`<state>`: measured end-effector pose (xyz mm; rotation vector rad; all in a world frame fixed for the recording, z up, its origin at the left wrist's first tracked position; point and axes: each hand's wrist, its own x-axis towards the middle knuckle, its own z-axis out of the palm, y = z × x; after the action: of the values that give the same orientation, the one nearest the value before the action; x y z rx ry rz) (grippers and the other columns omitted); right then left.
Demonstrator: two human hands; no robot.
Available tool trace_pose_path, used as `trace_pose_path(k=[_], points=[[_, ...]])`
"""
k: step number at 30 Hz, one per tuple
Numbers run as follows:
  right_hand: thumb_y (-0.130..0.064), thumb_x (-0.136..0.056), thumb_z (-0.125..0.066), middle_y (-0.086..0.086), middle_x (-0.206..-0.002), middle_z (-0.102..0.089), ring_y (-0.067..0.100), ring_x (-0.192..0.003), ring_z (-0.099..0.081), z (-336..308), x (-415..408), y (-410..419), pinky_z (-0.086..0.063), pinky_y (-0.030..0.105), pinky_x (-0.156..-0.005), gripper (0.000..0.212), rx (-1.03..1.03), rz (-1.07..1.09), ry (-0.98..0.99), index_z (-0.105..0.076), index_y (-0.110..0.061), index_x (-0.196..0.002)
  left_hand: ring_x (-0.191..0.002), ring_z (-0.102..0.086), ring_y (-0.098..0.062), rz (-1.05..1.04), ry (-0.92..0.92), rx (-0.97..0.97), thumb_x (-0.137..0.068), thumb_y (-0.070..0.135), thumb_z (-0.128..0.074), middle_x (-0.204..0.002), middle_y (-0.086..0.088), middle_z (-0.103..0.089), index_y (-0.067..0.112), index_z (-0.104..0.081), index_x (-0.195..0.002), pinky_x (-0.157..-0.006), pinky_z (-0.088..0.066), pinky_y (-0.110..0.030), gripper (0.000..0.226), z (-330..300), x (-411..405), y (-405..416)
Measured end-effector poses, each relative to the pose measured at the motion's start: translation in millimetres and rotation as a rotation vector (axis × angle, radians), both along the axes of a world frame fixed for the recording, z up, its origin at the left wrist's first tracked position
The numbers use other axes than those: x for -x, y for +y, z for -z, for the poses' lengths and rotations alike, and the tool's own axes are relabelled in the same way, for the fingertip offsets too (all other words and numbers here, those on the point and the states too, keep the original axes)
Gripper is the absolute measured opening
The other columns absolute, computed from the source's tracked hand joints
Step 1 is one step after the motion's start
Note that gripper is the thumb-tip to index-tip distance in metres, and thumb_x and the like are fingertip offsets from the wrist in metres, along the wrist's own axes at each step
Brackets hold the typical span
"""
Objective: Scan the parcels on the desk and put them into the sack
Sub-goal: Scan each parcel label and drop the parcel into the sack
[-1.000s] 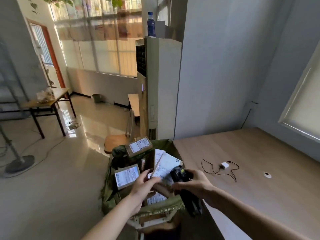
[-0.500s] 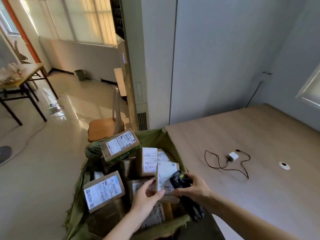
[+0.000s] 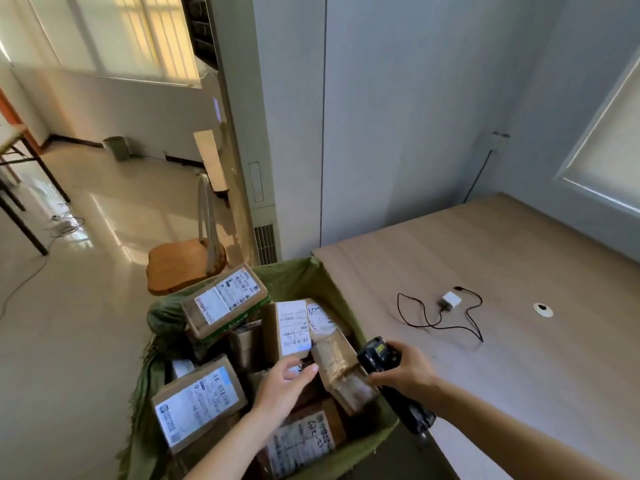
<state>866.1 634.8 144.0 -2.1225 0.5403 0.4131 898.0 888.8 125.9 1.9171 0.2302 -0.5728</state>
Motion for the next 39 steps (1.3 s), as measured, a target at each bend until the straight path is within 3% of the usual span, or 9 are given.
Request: trace_pose_path(k=[4, 8, 13, 16, 19, 25, 29, 34, 39], points=[[-0.044, -0.052, -0.100, -0.008, -0.102, -0.069, 0.011, -0.094, -0.068, -29, 36, 6, -0.059, 0.034, -0.088, 0.079, 0.049, 0.067, -0.049, -0.060, -0.034, -0.120, -0.104, -0.059, -0.008, 0.073, -0.085, 0.013, -0.087, 0.047, -0.072, -0.120, 0.002, -0.064, 0.028, -0.063, -0.118, -0.088, -0.044, -0.028, 0.037, -24, 10, 16], [-0.067, -0.038, -0.090, -0.009, -0.102, -0.075, 0.011, -0.088, -0.072, -73, 81, 3, -0.062, 0.033, -0.084, 0.095, 0.164, 0.081, -0.092, -0.067, -0.036, -0.124, -0.112, -0.055, -0.012, 0.196, -0.174, 0.070, -0.089, 0.043, -0.071, -0.125, 0.001, -0.060, 0.034, -0.064, -0.113, -0.096, -0.042, -0.029, 0.027, -67, 21, 18], [-0.049, -0.061, -0.092, -0.006, -0.092, -0.076, 0.010, -0.078, -0.073, -150, 161, -13, -0.061, 0.025, -0.070, 0.060, 0.250, 0.212, -0.120, -0.070, -0.031, -0.113, -0.130, -0.047, -0.015, 0.404, -0.271, 0.151, -0.069, 0.073, -0.069, -0.145, 0.003, -0.046, 0.038, -0.062, -0.128, -0.103, -0.039, -0.031, 0.069, -128, 39, -12], [-0.047, -0.064, -0.092, -0.005, -0.089, -0.074, 0.009, -0.077, -0.071, -191, 217, -31, -0.055, 0.019, -0.063, 0.053, 0.323, 0.339, -0.135, -0.068, -0.025, -0.106, -0.137, -0.042, -0.023, 0.505, -0.312, 0.175, -0.080, 0.067, -0.067, -0.148, 0.001, -0.043, 0.041, -0.055, -0.135, -0.107, -0.040, -0.040, 0.062, -163, 64, -49], [-0.049, -0.065, -0.089, -0.008, -0.085, -0.070, 0.007, -0.076, -0.066, -230, 282, -46, -0.048, 0.019, -0.060, 0.041, 0.433, 0.467, -0.152, -0.064, -0.028, -0.091, -0.121, -0.051, -0.016, 0.586, -0.356, 0.265, -0.090, 0.050, -0.068, -0.133, 0.001, -0.056, 0.035, -0.059, -0.132, -0.096, -0.038, -0.031, 0.046, -201, 103, -95], [-0.054, -0.057, -0.090, -0.010, -0.094, -0.075, 0.009, -0.083, -0.069, -281, 437, -83, -0.051, 0.020, -0.066, 0.055, 0.516, 0.725, -0.202, -0.073, -0.035, -0.106, -0.119, -0.058, -0.014, 0.828, -0.402, 0.388, -0.095, 0.035, -0.065, -0.123, 0.003, -0.066, 0.024, -0.067, -0.123, -0.092, -0.040, -0.025, 0.030, -257, 216, -195], [-0.058, -0.060, -0.088, -0.009, -0.100, -0.075, 0.013, -0.090, -0.069, -303, 564, -109, -0.053, 0.022, -0.073, 0.056, 0.566, 0.887, -0.193, -0.072, -0.041, -0.111, -0.117, -0.058, -0.017, 1.056, -0.472, 0.357, -0.070, 0.072, -0.062, -0.127, -0.005, -0.063, 0.036, -0.057, -0.136, -0.093, -0.041, -0.028, 0.075, -288, 322, -260], [-0.065, -0.057, -0.085, -0.013, -0.100, -0.075, 0.011, -0.091, -0.069, -314, 709, -132, -0.055, 0.022, -0.075, 0.059, 0.575, 1.048, -0.155, -0.072, -0.045, -0.111, -0.130, -0.054, -0.020, 1.263, -0.543, 0.364, -0.083, 0.065, -0.063, -0.139, -0.010, -0.057, 0.032, -0.051, -0.144, -0.103, -0.042, -0.032, 0.070, -299, 458, -329], [-0.065, -0.054, -0.087, -0.015, -0.092, -0.075, 0.008, -0.087, -0.069, -312, 863, -149, -0.052, 0.021, -0.069, 0.049, 0.552, 1.219, -0.128, -0.073, -0.041, -0.094, -0.133, -0.050, -0.019, 1.435, -0.600, 0.354, -0.062, 0.088, -0.048, -0.141, -0.010, -0.056, 0.039, -0.046, -0.146, -0.110, -0.041, -0.040, 0.097, -285, 601, -409]])
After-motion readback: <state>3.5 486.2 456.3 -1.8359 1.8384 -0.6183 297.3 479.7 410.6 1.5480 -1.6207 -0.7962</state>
